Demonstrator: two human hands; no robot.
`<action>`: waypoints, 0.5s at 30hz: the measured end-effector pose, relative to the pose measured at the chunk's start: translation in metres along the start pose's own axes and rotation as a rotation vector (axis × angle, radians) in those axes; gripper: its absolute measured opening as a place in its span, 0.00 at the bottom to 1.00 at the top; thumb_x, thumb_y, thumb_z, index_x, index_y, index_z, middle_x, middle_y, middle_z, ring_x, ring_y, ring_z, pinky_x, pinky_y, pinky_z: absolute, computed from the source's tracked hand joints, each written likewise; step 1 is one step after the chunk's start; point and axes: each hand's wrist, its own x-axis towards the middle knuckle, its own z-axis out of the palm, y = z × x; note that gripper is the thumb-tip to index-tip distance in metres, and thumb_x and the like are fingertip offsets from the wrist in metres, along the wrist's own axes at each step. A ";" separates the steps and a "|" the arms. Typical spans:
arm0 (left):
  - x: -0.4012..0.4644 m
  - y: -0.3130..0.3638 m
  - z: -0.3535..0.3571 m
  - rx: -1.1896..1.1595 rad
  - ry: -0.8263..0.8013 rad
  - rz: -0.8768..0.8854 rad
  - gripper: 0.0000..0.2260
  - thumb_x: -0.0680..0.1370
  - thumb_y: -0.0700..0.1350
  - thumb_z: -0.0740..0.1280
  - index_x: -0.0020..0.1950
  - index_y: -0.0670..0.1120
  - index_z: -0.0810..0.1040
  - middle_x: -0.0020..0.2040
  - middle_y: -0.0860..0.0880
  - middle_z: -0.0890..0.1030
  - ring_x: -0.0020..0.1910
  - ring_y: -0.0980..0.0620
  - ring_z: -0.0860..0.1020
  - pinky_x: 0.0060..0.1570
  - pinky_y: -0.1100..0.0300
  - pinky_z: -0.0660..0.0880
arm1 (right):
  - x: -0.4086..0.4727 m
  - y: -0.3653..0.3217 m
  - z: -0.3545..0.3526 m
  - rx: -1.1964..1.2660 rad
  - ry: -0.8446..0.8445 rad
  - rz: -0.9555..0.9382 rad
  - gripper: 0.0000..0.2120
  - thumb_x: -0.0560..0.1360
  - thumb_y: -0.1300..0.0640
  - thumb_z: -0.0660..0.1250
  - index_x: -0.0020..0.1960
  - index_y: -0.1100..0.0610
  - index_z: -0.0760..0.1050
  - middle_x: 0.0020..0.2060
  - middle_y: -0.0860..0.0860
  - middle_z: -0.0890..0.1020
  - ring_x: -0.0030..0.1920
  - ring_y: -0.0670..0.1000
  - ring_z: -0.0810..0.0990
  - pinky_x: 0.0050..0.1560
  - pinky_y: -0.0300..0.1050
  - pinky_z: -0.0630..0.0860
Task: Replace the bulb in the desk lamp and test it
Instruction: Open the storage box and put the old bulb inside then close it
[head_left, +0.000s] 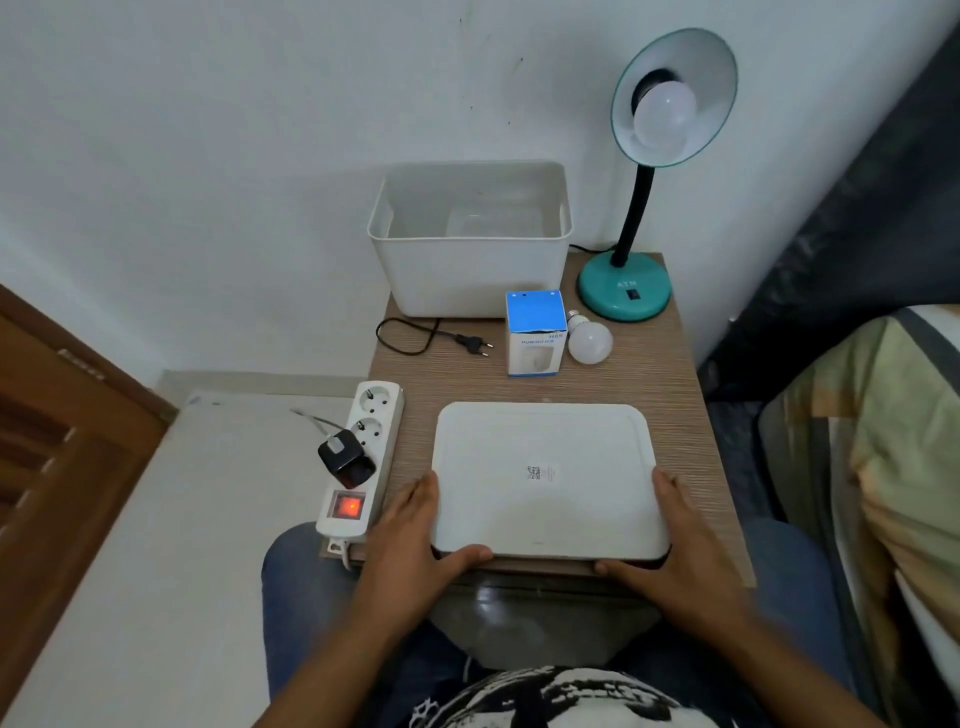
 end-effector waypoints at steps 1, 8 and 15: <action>0.000 -0.001 0.001 0.011 0.001 0.007 0.48 0.71 0.66 0.70 0.81 0.45 0.53 0.80 0.49 0.58 0.79 0.52 0.55 0.73 0.62 0.50 | 0.001 0.001 0.001 -0.016 -0.006 -0.003 0.59 0.59 0.40 0.80 0.78 0.54 0.49 0.76 0.52 0.59 0.74 0.52 0.57 0.67 0.39 0.57; -0.002 -0.003 0.008 0.090 0.006 0.033 0.49 0.73 0.69 0.65 0.81 0.44 0.46 0.82 0.48 0.51 0.80 0.50 0.47 0.76 0.58 0.47 | 0.002 0.007 0.013 -0.147 0.027 -0.019 0.59 0.59 0.30 0.72 0.78 0.51 0.45 0.78 0.51 0.54 0.78 0.52 0.49 0.75 0.53 0.57; -0.003 0.000 0.009 0.138 0.001 0.021 0.49 0.73 0.71 0.63 0.81 0.45 0.43 0.82 0.49 0.48 0.80 0.51 0.45 0.76 0.56 0.46 | 0.004 0.012 0.015 -0.180 0.025 -0.031 0.59 0.60 0.27 0.67 0.78 0.52 0.44 0.78 0.50 0.51 0.78 0.50 0.46 0.75 0.53 0.54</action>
